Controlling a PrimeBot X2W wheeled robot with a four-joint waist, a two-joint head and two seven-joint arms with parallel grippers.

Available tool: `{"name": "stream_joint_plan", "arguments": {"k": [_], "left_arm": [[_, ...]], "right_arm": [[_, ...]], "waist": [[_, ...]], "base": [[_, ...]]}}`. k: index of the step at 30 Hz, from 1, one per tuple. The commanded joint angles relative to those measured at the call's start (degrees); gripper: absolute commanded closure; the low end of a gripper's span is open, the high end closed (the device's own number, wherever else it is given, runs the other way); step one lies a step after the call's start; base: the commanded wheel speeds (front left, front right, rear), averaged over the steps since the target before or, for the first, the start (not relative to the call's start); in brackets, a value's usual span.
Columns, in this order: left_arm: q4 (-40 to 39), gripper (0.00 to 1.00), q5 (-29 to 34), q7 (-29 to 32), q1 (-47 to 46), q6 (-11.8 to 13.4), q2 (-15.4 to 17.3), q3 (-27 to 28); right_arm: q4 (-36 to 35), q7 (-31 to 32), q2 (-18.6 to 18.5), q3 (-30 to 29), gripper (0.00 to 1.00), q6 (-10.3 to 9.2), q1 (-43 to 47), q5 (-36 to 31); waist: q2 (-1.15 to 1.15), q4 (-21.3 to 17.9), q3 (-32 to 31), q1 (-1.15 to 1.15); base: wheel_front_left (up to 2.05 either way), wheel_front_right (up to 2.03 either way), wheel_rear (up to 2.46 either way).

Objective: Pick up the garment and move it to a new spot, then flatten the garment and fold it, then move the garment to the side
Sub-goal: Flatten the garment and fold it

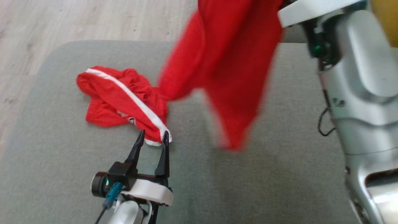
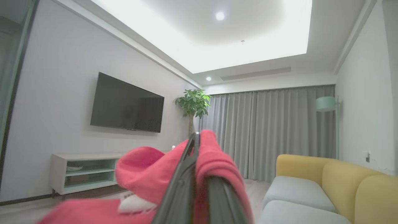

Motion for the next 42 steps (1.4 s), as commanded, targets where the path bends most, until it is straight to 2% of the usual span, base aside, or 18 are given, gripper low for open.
{"name": "stream_joint_plan", "arguments": {"k": [1, 5, 8, 10, 13, 14, 15, 19, 21, 25, 30, 42], "left_arm": [[-1.9, 0.00, -0.1, -0.5, -1.3, 0.1, -0.1, 2.1], [-2.5, 0.00, 0.4, -0.5, -1.1, 0.1, -0.1, 2.9], [-2.9, 0.00, 1.0, -0.5, -1.6, -0.2, -0.1, 3.1], [-3.1, 0.00, 1.5, -0.5, -2.2, -0.5, -0.1, 3.1], [-3.2, 0.00, 2.0, -0.5, -3.3, -0.8, -0.2, 3.2], [-3.1, 0.00, 2.2, -0.5, -3.7, -1.0, -0.2, 3.1], [-3.0, 0.00, 2.4, -0.5, -4.1, -1.2, -0.2, 3.0], [-2.7, 0.00, 2.7, -0.5, -5.1, -1.4, -0.2, 2.8], [-2.5, 0.00, 2.9, -0.5, -5.5, -1.5, -0.2, 2.9], [-2.2, 0.00, 2.9, -0.5, -5.8, -1.6, -0.2, 3.3], [-2.1, 0.00, 2.8, -0.5, -5.5, -1.5, -0.2, 3.6], [-2.7, 0.00, 2.4, -0.5, -4.3, -1.2, -0.2, 3.9]], "right_arm": [[-1.5, 0.7, -0.2, -0.4, 1.00, -0.04, 0.3, 0.8], [-4.1, 5.2, -3.9, -2.8, 1.00, -0.04, 5.5, 6.5], [-5.4, 8.3, -9.2, -4.6, 1.00, -0.04, 12.2, 8.2], [-4.9, 10.1, -12.6, -5.8, 1.00, -0.04, 16.2, 8.8], [-0.4, 12.2, -17.2, -8.4, 1.00, -0.04, 19.9, 9.3], [1.9, 12.3, -18.3, -9.6, 0.88, -0.04, 20.5, 8.8], [4.3, 12.3, -19.2, -10.8, 0.00, -0.04, 20.8, 7.8], [11.8, 11.0, -20.7, -14.7, 0.00, -0.04, 19.7, 3.6], [14.9, 9.0, -19.6, -18.7, 0.00, -0.04, 17.8, 0.7], [16.1, 6.1, -18.0, -22.6, 0.00, -0.04, 16.7, -4.1], [15.3, 6.1, -14.9, -25.9, 0.00, -0.04, 17.9, -7.1], [6.3, 7.8, -9.1, -25.6, 0.00, -0.04, 24.5, -0.9]], "waist": [[0.00, -1.0, -0.3, 0.01], [0.00, -3.7, 0.3, 0.01], [0.00, -5.7, 1.8, 0.01], [0.00, -6.9, 2.9, 0.01], [0.00, -8.4, 4.8, 0.01], [0.00, -8.7, 5.3, 0.01], [0.00, -8.9, 5.8, 0.01], [0.00, -9.4, 7.1, 0.01], [0.00, -9.7, 7.5, 0.01], [0.00, -9.9, 7.0, 0.01], [0.00, -10.1, 5.6, 0.01], [0.00, -10.3, 3.8, 0.01]], "base": [[0.00, 0.00, 0.00], [0.00, 0.00, 0.00], [0.00, 0.00, 0.00], [0.00, 0.00, 0.00], [0.00, 0.00, 0.00], [0.00, 0.00, 0.00], [0.00, 0.00, 0.00], [0.00, 0.00, 0.00], [0.00, 0.00, 0.00], [0.00, 0.00, 0.00], [0.00, 0.00, 0.00], [0.00, 0.00, 0.00]]}}
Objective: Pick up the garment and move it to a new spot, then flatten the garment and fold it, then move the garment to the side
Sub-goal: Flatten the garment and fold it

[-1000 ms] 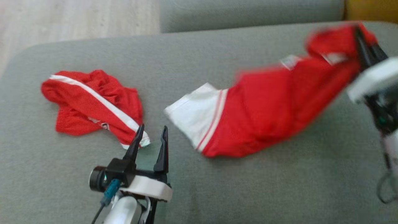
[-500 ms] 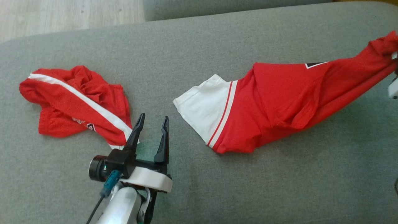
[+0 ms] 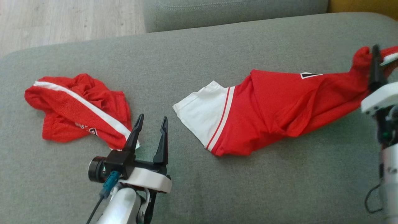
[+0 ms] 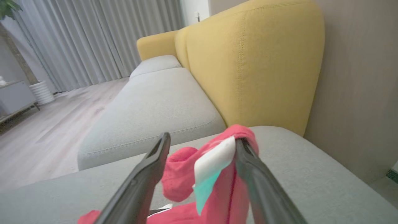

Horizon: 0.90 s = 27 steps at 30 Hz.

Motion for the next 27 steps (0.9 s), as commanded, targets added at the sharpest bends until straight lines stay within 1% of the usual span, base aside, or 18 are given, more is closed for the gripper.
{"name": "stream_joint_plan", "arguments": {"k": [1, 4, 12, 14, 16, 22, 27], "left_arm": [[-2.0, 0.00, -0.2, -0.5, -1.0, 0.3, 0.0, 2.2], [-2.3, 0.00, -0.1, -0.5, -0.8, 0.3, 0.0, 2.5], [-2.4, 0.00, 0.2, -0.5, 0.2, 0.2, 0.0, 2.8], [-2.3, 0.00, 0.2, -0.5, 0.4, 0.1, 0.0, 2.8], [-2.3, 0.00, 0.2, -0.5, 0.6, 0.1, 0.0, 2.8], [-2.8, 0.00, 0.2, -0.5, 0.9, 0.1, 0.0, 3.0], [-3.3, 0.00, -0.2, -0.5, 1.3, 0.3, 0.0, 2.7]], "right_arm": [[-3.0, 0.2, 0.3, 1.2, 0.00, -0.04, 0.3, 0.6], [-6.4, 1.2, 2.1, 0.8, 0.00, -0.04, 3.7, 1.2], [-12.1, 6.4, 7.4, -2.7, 0.00, -0.04, 13.8, -1.7], [-14.1, 6.6, 8.4, -2.3, 0.00, -0.04, 16.2, -2.1], [-16.6, 5.6, 9.1, -0.7, 0.00, -0.04, 18.4, -2.1], [-23.0, -0.6, 10.0, 4.5, 0.00, -0.04, 24.4, -1.2], [-24.1, -5.9, 10.1, 9.7, 0.00, -0.04, 27.8, -0.4]], "waist": [[0.00, -0.1, -0.1, 0.00], [0.00, -0.5, -0.3, 0.00], [0.00, -2.0, -1.3, 0.00], [0.00, -2.3, -1.7, 0.00], [0.00, -2.6, -2.3, 0.00], [0.00, -2.6, -3.3, 0.00], [0.00, -1.7, -3.0, 0.00]], "base": [[0.00, 0.00, 0.00], [0.00, 0.00, 0.00], [0.00, 0.00, 0.00], [0.00, 0.00, 0.00], [0.00, 0.00, 0.00], [0.00, 0.00, 0.00], [0.00, 0.00, 0.00]]}}
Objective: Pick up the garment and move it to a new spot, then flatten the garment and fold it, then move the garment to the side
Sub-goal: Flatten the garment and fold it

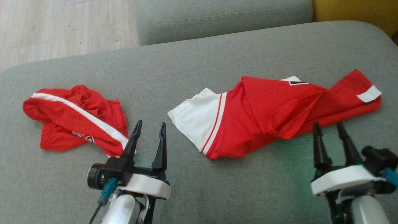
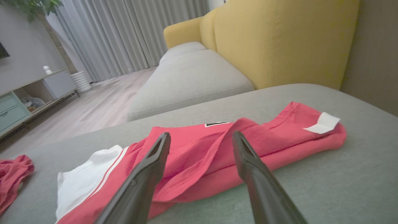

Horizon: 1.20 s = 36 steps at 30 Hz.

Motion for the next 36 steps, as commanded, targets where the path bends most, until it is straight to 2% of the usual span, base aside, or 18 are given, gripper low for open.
{"name": "stream_joint_plan", "arguments": {"k": [1, 10, 18, 19, 20, 21, 28, 36], "left_arm": [[-1.9, 0.00, -0.2, -0.5, -1.2, 0.3, 0.0, 1.7], [-1.8, 0.00, -0.5, -0.5, -2.4, 0.5, 0.0, 0.9], [-1.5, 0.00, -0.6, -0.5, -3.0, 0.6, 0.0, 0.7], [-1.5, 0.00, -0.6, -0.5, -3.0, 0.7, 0.0, 0.8], [-1.5, 0.00, -0.6, -0.5, -3.0, 0.7, 0.0, 0.9], [-1.5, 0.00, -0.5, -0.5, -3.0, 0.7, 0.0, 1.1], [-1.7, 0.00, -0.2, -0.5, -2.1, 0.9, 0.0, 2.7], [-2.0, 0.00, -0.5, -0.5, -1.5, 0.9, 0.0, 3.2]], "right_arm": [[-1.7, -1.2, -0.2, 2.4, 0.00, -0.04, -1.5, 0.2], [4.0, 0.5, -0.2, 9.3, 0.00, -0.04, -4.8, -0.6], [10.3, 1.3, -0.2, 11.2, 0.00, -0.04, -8.1, -0.1], [10.9, 1.2, -0.2, 11.3, 0.26, -0.04, -8.4, 0.0], [11.4, 1.0, -0.2, 11.2, 0.94, -0.04, -8.7, 0.0], [11.9, 0.6, -0.2, 10.9, 1.00, -0.04, -8.8, -0.1], [10.7, 0.4, -0.2, 5.2, 1.00, -0.04, -6.4, -2.4], [1.1, 6.7, -3.1, -6.4, 1.00, -0.04, 2.4, -5.3]], "waist": [[0.00, 0.4, 0.3, 0.01], [0.00, 3.5, 2.5, 0.01], [0.00, 5.1, 3.7, 0.01], [0.00, 5.1, 3.7, 0.01], [0.00, 5.0, 3.8, 0.01], [0.00, 4.9, 3.7, 0.01], [0.00, 1.1, 2.3, 0.01], [0.00, -3.4, -0.1, 0.01]], "base": [[0.00, 0.00, 0.00], [0.00, 0.00, 0.00], [0.00, 0.00, 0.00], [0.00, 0.00, 0.00], [0.00, 0.00, 0.00], [0.00, 0.00, 0.00], [0.00, 0.00, 0.00], [0.00, 0.00, 0.00]]}}
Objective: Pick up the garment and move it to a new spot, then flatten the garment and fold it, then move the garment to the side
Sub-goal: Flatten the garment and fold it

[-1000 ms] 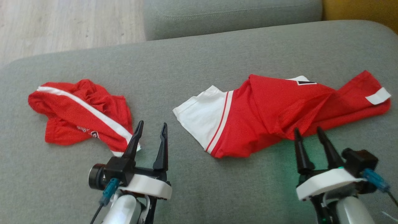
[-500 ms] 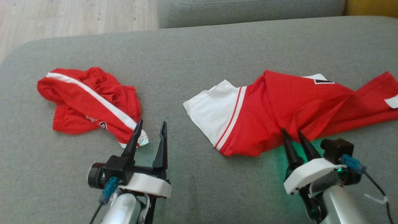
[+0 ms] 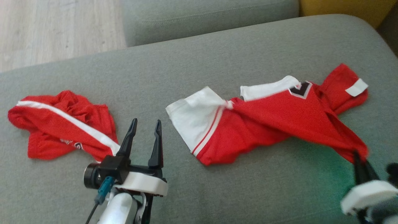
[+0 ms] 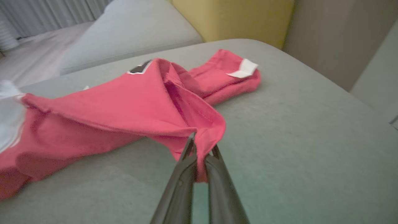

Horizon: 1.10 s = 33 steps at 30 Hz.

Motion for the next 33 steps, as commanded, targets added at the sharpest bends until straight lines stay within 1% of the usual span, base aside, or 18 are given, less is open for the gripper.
{"name": "stream_joint_plan", "arguments": {"k": [1, 4, 8, 9, 10, 13, 16, 19, 21, 22, 26, 30, 33], "left_arm": [[-1.9, 0.00, -0.4, -0.5, -1.4, 0.2, 0.0, 1.9], [-2.1, 0.00, -0.7, -0.5, -1.5, 0.4, 0.0, 1.4], [-2.0, 0.00, -1.1, -0.5, -1.7, 0.6, 0.0, 0.9], [-1.9, 0.00, -1.2, -0.5, -1.7, 0.5, 0.0, 0.7], [-1.8, 0.00, -1.3, -0.5, -1.7, 0.6, 0.0, 0.7], [-1.8, 0.00, -1.4, -0.5, -1.5, 0.6, 0.0, 0.6], [-1.8, 0.00, -1.5, -0.5, -1.4, 0.7, 0.0, 0.6], [-1.9, 0.00, -1.5, -0.5, -1.3, 0.8, 0.0, 0.6], [-2.1, 0.00, -1.5, -0.5, -1.2, 0.8, 0.0, 0.5], [-2.1, 0.00, -1.5, -0.5, -1.2, 0.8, 0.0, 0.5], [-2.5, 0.00, -1.5, -0.5, -1.3, 0.9, 0.0, 0.4], [-2.9, 0.00, -1.6, -0.5, -1.4, 0.8, 0.0, -0.3], [-3.0, 0.00, -1.6, -0.5, -1.9, 0.8, 0.0, -0.8]], "right_arm": [[-3.5, 1.4, -1.4, -0.8, 1.00, -0.04, 0.3, -0.8], [-5.6, 4.8, -1.8, -5.9, 1.00, -0.04, 3.2, -2.3], [-6.3, 7.7, -1.6, -10.1, 1.00, -0.04, 4.2, -4.3], [-6.1, 8.5, -1.2, -11.7, 0.52, -0.04, 4.3, -5.4], [-6.0, 8.7, -1.0, -12.3, 0.00, -0.04, 4.3, -6.5], [-6.3, 7.7, -0.2, -12.9, 0.00, -0.04, 3.2, -8.2], [-8.0, 3.7, 0.6, -11.3, 0.00, -0.04, 1.1, -7.9], [-10.2, -0.7, 1.1, -7.6, 0.00, -0.04, -0.7, -6.3], [-11.5, -3.3, 1.3, -4.2, 0.00, -0.04, -1.6, -4.7], [-11.5, -3.3, 1.3, -4.2, 0.00, -0.04, -1.6, -4.7], [-12.8, -7.7, 1.5, 2.2, 0.00, -0.04, -3.0, -2.6], [-11.6, -9.7, 1.7, 6.2, 0.00, -0.04, -3.7, -1.7], [-10.2, -10.2, 1.7, 7.6, 0.00, -0.04, -4.8, -1.7]], "waist": [[0.00, -1.2, -1.0, 0.00], [0.00, -1.4, -1.3, 0.00], [0.00, -1.3, -1.7, 0.00], [0.00, -0.9, -1.9, 0.00], [0.00, -0.7, -2.0, 0.00], [0.00, 0.0, -2.2, 0.00], [0.00, 0.6, -2.4, 0.00], [0.00, 1.0, -2.5, 0.00], [0.00, 1.3, -2.5, 0.00], [0.00, 1.3, -2.5, 0.00], [0.00, 1.8, -2.2, 0.00], [0.00, 2.8, -1.3, 0.00], [0.00, 3.9, 0.2, 0.00]], "base": [[0.00, 0.00, 0.00], [0.00, 0.00, 0.00], [0.00, 0.00, 0.00], [0.00, 0.00, 0.00], [0.00, 0.00, 0.00], [0.00, 0.00, 0.00], [0.00, 0.00, 0.00], [0.00, 0.00, 0.00], [0.00, 0.00, 0.00], [0.00, 0.00, 0.00], [0.00, 0.00, 0.00], [0.00, 0.00, 0.00], [0.00, 0.00, 0.00]]}}
